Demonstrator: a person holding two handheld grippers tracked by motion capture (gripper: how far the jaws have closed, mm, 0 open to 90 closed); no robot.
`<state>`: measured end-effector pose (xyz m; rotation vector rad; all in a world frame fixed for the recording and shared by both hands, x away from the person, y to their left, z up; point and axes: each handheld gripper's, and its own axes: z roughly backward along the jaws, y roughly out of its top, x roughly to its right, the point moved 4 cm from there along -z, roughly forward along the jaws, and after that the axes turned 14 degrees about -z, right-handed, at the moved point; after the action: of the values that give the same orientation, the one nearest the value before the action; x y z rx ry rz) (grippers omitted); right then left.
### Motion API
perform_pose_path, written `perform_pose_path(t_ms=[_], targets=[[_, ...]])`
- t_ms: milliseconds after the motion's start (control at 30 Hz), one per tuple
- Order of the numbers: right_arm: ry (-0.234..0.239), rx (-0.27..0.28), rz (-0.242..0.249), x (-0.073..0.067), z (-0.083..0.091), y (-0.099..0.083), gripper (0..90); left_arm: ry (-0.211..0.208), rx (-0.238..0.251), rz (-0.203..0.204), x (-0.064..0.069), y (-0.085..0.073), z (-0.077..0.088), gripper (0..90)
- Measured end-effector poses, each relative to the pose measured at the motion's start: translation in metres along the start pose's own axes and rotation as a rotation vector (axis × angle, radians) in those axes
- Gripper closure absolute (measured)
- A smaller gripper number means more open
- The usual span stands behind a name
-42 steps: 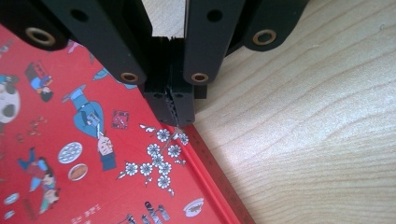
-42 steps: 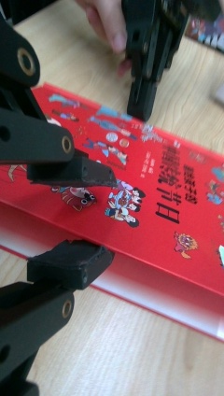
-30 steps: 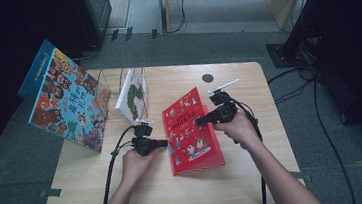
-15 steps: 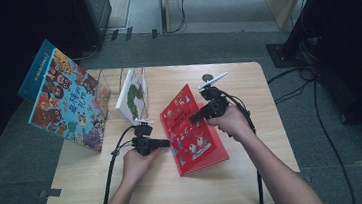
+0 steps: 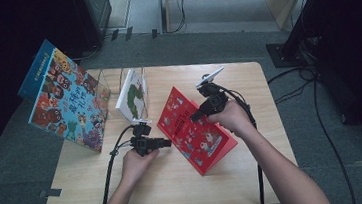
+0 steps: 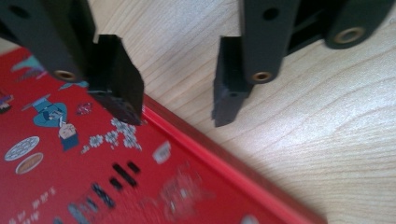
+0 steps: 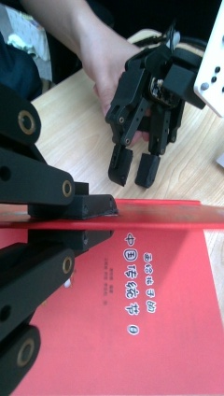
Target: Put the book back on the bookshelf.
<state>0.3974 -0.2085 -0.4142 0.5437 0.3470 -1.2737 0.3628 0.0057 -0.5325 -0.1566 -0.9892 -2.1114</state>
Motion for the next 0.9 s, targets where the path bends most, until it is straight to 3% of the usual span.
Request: perform_pose_path(t_ms=[333,633,800,900], targets=[[0.016,0.003,0.022,-0.003,0.008,-0.001,88.4,-0.001,0.005,-0.016,0.003,0.001,0.001,37.1],[0.062,0.031,0.021,-0.001,0.027,-0.001,88.4,-0.036,0.040,-0.016,0.008,0.007,0.003,33.8],[0.068,0.015,0.042,-0.002,0.031,-0.003,88.4,-0.045,0.029,-0.058,0.016,0.016,0.000,33.1],[0.074,0.025,0.050,-0.002,0.033,-0.004,88.4,-0.061,0.036,-0.060,0.018,0.019,-0.001,33.0]])
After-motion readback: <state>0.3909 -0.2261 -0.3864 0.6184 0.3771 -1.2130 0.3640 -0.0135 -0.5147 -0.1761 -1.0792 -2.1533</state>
